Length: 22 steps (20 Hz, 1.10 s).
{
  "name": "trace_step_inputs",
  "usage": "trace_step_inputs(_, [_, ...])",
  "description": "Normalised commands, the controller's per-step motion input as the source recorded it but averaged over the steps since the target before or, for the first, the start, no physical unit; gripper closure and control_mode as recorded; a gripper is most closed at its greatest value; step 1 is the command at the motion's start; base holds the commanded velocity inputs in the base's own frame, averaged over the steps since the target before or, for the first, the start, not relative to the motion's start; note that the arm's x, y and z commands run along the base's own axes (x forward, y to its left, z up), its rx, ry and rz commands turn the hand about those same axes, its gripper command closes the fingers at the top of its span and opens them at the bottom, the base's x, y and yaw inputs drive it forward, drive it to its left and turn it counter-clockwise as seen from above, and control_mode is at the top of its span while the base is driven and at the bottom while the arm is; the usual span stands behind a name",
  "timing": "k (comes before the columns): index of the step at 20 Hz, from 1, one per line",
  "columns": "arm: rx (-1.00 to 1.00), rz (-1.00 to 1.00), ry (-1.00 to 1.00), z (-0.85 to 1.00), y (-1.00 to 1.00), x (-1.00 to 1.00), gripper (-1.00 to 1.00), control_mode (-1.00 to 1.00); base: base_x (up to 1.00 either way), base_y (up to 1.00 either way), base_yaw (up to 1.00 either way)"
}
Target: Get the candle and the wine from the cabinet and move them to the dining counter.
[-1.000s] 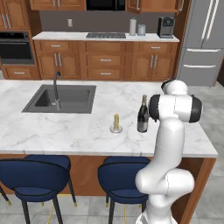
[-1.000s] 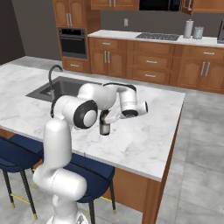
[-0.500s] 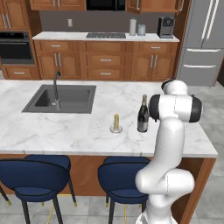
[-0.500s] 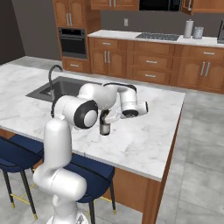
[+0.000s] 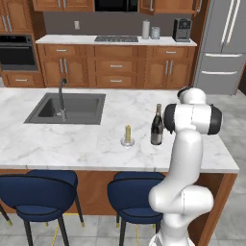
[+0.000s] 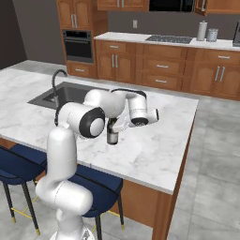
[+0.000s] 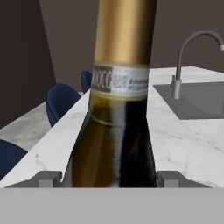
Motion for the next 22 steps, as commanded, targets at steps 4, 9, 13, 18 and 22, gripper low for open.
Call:
trace_step_inputs(4, [0.00,0.00,0.00,0.00,0.00,0.00,-1.00,-1.00,0.00,0.00,0.00])
trace_step_inputs(9, [0.00,0.00,0.00,0.00,0.00,0.00,-1.00,-1.00,0.00,0.00,0.00])
trace_step_inputs(13, [0.00,0.00,0.00,0.00,-0.01,0.00,-1.00,-1.00,0.00,0.00,0.00])
trace_step_inputs(18, [0.00,-0.06,0.00,0.00,-0.25,-0.07,-1.00,-1.00,0.00,0.00,0.00])
trace_step_inputs(22, [0.00,-0.08,0.00,0.01,-0.58,-0.23,-1.00,-1.00,0.00,0.00,0.00])
